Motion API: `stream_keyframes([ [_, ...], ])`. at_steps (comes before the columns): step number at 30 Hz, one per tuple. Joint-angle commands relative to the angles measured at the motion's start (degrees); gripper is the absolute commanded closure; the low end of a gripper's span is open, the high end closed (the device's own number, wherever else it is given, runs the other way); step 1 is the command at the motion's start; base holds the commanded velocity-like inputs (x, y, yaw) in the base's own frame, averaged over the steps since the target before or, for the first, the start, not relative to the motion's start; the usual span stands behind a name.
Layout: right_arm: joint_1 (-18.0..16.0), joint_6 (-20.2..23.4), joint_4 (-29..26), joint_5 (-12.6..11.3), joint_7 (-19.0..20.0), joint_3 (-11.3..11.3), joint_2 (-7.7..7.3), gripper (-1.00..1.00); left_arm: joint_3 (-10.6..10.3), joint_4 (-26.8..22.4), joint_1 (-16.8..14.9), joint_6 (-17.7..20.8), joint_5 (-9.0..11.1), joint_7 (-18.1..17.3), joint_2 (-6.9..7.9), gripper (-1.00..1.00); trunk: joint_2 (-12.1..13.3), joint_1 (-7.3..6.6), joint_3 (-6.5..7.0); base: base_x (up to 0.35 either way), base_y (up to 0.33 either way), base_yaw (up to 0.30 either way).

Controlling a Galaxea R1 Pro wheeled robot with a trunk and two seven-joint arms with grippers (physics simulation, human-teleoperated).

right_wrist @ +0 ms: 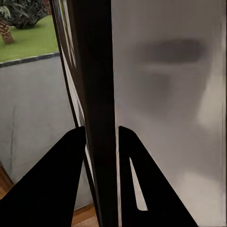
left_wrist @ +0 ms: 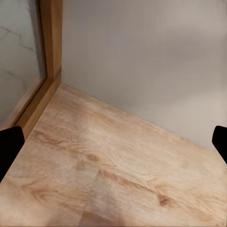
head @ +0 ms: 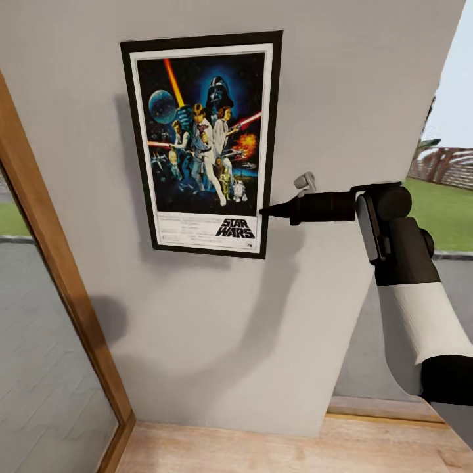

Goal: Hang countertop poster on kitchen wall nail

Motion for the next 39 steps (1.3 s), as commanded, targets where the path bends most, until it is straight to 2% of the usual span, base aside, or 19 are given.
stream_keyframes([
  [1, -0.1, 0.4, 0.0, 0.1, 0.3, 0.0, -0.03, 1.0, -0.5, 0.0, 0.0, -0.1, 0.6, -0.2, 0.01, -1.0, -0.1, 0.07, -0.14, 0.334, 0.0, 0.0],
  [9, -0.1, 0.4, 0.0, 0.1, 0.3, 0.0, -0.03, 1.0, -0.5, 0.0, 0.0, -0.1, 0.6, -0.2, 0.01, -1.0, -0.1, 0.07, -0.14, 0.251, 0.0, 0.0],
  [29, -0.1, 0.4, -0.1, 0.1, 0.3, 0.0, -0.03, 1.0, -0.4, 0.0, 0.0, -0.1, 0.6, -0.2, 0.02, -1.0, -0.1, 0.07, -0.14, 0.013, 0.0, 0.0],
  [39, -0.1, 0.4, -0.1, 0.1, 0.3, 0.0, -0.03, 1.0, -0.4, 0.0, 0.0, -0.1, 0.6, -0.2, 0.1, -1.0, -0.1, 0.07, -0.14, 0.172, 0.0, 0.0],
])
